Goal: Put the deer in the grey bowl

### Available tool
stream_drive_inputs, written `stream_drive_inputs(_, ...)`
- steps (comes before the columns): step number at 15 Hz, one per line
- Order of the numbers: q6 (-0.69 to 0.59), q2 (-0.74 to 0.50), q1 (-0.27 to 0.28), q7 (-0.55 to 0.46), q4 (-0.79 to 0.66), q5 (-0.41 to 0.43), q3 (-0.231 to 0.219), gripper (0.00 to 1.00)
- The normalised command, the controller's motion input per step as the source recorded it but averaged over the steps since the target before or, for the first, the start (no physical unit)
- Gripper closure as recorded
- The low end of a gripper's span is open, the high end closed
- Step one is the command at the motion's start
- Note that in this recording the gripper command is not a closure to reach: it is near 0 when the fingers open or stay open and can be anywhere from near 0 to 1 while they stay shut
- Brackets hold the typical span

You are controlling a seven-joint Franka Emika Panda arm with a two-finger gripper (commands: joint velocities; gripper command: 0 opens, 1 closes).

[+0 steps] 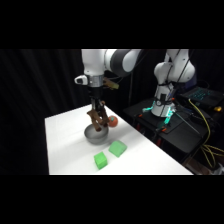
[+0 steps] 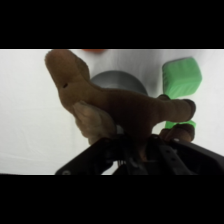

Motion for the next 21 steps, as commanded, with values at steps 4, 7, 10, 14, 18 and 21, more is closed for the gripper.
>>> stream_drive_inputs(4,0.28,0.44,0.006,0.23,0.33,-0.092,-0.060,0.58)
stream_drive_inputs(7,0.14,0.19,0.022,0.14,0.16,-0.076,-0.075,0.58)
stream_drive_inputs(10,0.07,0.05,0.016,0.09,0.07,-0.061,-0.072,0.00)
stream_drive_inputs(14,-0.05,-0.12,-0.023,-0.02,-0.01,0.037,-0.006,0.00)
stream_drive_inputs(18,-0.18,-0.20,-0.069,-0.13,-0.02,0.150,0.065,0.00)
stream_drive_inputs(21,-0.31,-0.29,-0.077,-0.16,0.01,0.149,0.064,0.00)
